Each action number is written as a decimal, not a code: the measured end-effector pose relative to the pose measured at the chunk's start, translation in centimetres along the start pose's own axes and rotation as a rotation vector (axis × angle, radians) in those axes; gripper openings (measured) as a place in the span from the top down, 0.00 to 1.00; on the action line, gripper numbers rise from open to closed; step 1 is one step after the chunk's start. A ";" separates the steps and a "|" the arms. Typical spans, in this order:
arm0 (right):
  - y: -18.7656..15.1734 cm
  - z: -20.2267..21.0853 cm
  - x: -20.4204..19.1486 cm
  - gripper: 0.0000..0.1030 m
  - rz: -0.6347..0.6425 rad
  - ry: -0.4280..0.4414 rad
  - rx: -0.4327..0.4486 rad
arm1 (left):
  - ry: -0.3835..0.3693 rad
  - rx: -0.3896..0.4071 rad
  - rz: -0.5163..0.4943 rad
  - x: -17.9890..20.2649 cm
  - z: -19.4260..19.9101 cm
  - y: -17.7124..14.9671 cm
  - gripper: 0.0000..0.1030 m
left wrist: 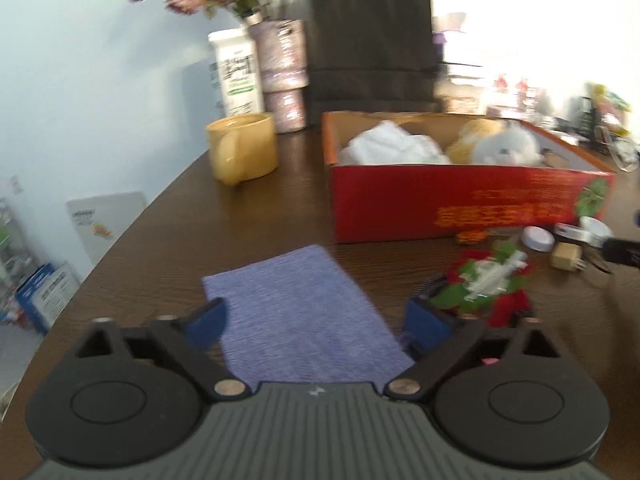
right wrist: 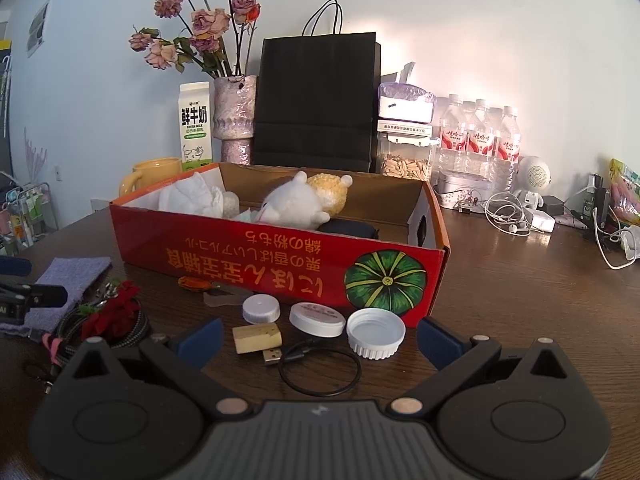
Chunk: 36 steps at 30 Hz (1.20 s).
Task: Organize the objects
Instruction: 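Lift the blue-grey cloth with the left tool while the right tool grasps the wooden block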
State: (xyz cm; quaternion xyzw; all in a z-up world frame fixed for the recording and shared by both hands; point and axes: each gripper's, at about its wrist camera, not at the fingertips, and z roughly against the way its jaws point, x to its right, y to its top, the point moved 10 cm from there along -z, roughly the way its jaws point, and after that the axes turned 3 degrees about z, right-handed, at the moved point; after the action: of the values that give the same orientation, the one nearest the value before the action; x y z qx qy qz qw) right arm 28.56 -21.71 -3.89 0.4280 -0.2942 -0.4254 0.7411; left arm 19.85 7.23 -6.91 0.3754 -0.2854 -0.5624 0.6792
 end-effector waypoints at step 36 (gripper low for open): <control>-0.1 -0.2 -0.5 0.00 0.006 0.017 -0.015 | -0.116 0.079 0.107 0.5 2.6 1.1 0.86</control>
State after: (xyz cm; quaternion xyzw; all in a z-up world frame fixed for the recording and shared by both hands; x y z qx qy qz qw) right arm 28.47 -21.21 -4.07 0.4251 -0.2860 -0.4217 0.7481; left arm 18.43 6.34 -4.58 0.3529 -0.3659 -0.5346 0.6751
